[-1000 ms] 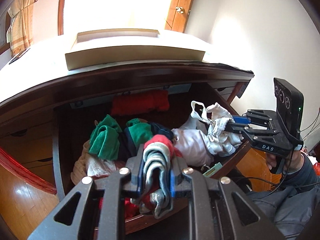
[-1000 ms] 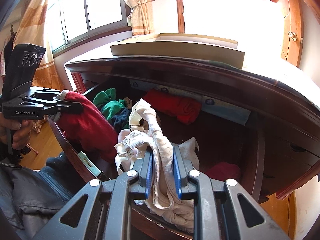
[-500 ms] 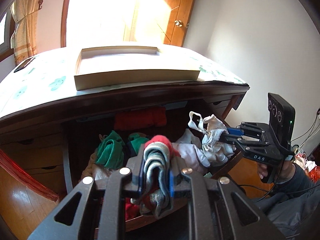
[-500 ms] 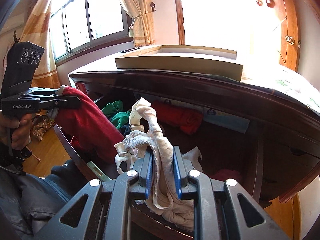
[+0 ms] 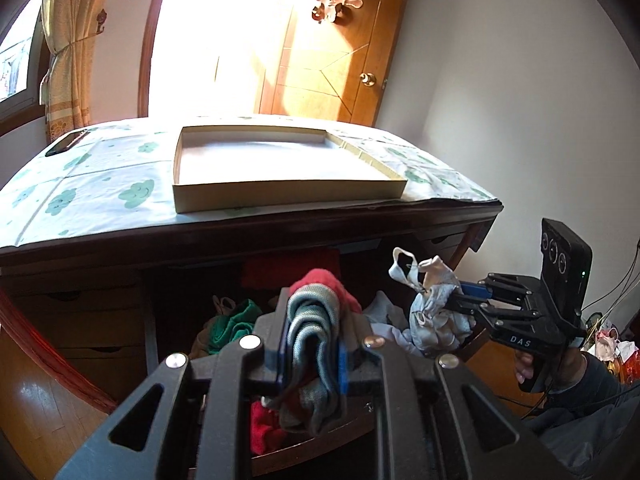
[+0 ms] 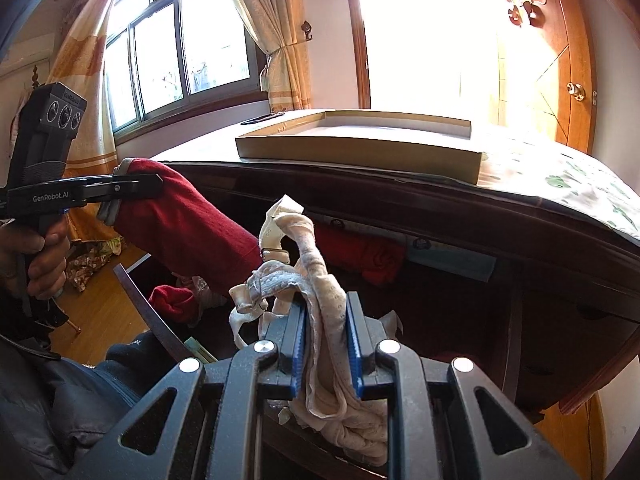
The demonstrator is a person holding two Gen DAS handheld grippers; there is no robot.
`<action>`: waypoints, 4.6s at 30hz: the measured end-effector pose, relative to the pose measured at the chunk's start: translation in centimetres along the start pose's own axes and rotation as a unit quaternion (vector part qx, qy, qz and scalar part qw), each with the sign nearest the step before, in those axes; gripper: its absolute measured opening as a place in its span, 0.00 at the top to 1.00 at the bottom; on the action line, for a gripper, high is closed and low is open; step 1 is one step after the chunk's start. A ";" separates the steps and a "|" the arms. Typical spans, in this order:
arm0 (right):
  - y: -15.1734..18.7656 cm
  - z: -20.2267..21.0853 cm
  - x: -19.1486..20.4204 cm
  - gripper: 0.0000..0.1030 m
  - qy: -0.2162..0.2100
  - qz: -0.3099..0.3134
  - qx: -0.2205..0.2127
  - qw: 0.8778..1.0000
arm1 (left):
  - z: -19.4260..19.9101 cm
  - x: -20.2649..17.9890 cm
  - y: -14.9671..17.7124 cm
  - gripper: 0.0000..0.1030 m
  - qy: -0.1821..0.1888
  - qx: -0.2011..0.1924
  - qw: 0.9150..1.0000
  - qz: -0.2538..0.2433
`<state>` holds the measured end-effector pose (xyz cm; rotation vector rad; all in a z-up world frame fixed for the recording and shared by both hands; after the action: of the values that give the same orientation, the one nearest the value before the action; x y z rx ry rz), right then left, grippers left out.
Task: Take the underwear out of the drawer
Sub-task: 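Lift the white underwear with the right tool while the left tool lifts the sock, then lower the underwear into the tray and open the right tool while the left releases the sock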
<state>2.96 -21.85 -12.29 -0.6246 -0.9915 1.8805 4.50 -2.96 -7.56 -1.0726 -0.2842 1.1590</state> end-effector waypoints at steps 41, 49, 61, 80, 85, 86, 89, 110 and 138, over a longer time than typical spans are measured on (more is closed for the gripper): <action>-2.5 5.4 0.7 0.81 0.000 0.001 -0.109 0.994 | 2.4 -0.6 -2.4 0.85 -0.015 -0.094 0.995 -0.011; -3.1 6.3 0.6 0.82 0.000 0.001 -0.128 0.992 | 3.0 -1.3 -2.8 0.85 -0.036 -0.112 0.992 -0.036; -4.7 7.8 0.5 0.82 -0.005 0.005 -0.157 0.988 | 4.4 -2.0 -3.7 0.85 -0.056 -0.154 0.985 -0.062; -8.5 7.9 -0.3 0.82 -0.025 -0.008 -0.176 0.984 | 5.0 -2.0 -6.7 0.85 -0.060 -0.190 0.977 -0.072; -11.1 7.8 -0.9 0.82 -0.031 -0.010 -0.185 0.982 | 4.8 -1.3 -9.0 0.85 -0.059 -0.197 0.976 -0.074; -11.7 7.8 -0.9 0.83 -0.031 -0.007 -0.187 0.982 | 4.8 -1.1 -9.5 0.85 -0.061 -0.198 0.975 -0.076; -13.3 7.4 -1.5 0.83 -0.029 -0.004 -0.191 0.981 | 4.6 -0.6 -11.3 0.85 -0.068 -0.204 0.973 -0.083; -22.2 -3.0 -8.0 0.83 -0.001 -0.027 -0.126 0.992 | -3.2 9.3 -21.7 0.85 -0.117 -0.174 0.976 -0.062; -25.6 -21.8 -16.2 0.82 0.074 -0.082 0.070 0.991 | -13.7 17.8 -26.9 0.85 -0.174 -0.112 0.978 -0.034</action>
<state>39.00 -20.56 -2.56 -0.5731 -0.7827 1.7166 37.50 4.73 1.34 -1.0423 -0.7351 1.2717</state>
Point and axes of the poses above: each gripper's, at about its wrist camera, not at the fingertips, and z roughly against the way its jaws point, x to its left, y to its underside, the point moved 10 cm from there along -z, roughly the way its jaws point, and after that the axes turned 12 degrees about y, right-handed, at the moved point
